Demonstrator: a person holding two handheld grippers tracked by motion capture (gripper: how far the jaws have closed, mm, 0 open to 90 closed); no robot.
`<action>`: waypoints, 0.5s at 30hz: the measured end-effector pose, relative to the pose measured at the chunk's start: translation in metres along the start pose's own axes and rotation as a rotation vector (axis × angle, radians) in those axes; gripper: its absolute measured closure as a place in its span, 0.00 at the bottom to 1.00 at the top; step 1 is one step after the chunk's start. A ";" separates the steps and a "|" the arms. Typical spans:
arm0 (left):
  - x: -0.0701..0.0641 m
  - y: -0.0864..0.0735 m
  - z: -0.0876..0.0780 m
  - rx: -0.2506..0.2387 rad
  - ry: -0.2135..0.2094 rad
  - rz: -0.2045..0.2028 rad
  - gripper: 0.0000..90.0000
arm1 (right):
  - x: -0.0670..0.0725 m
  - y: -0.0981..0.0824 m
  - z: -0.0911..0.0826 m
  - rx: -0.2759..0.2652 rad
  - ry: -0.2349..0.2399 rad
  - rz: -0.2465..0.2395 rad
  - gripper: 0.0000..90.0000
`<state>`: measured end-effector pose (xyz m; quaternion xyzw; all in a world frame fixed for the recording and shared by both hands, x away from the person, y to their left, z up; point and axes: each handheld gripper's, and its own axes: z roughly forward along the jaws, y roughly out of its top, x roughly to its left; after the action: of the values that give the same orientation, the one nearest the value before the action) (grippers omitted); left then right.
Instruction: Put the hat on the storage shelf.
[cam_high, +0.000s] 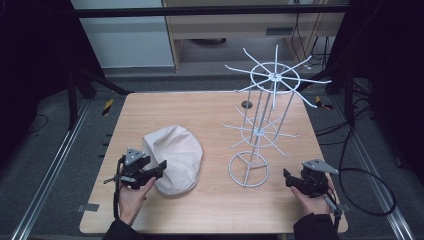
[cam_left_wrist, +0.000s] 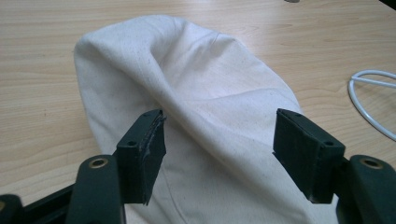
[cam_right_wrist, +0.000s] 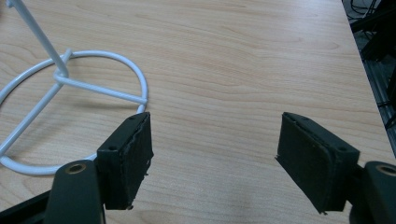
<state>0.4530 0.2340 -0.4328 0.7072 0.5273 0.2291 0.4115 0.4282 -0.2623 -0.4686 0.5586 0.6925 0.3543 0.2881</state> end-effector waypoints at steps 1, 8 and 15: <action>0.001 0.003 0.002 -0.003 0.009 -0.002 0.37 | 0.000 0.000 0.000 0.001 0.001 0.000 0.30; 0.009 0.013 0.011 0.004 0.032 -0.014 0.38 | -0.001 -0.001 0.001 0.008 0.001 0.001 0.30; 0.019 0.016 0.023 0.032 0.058 -0.014 0.42 | -0.002 -0.001 0.002 0.010 0.003 0.001 0.30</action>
<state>0.4855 0.2421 -0.4344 0.7029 0.5476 0.2380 0.3865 0.4297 -0.2638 -0.4703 0.5598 0.6945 0.3515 0.2842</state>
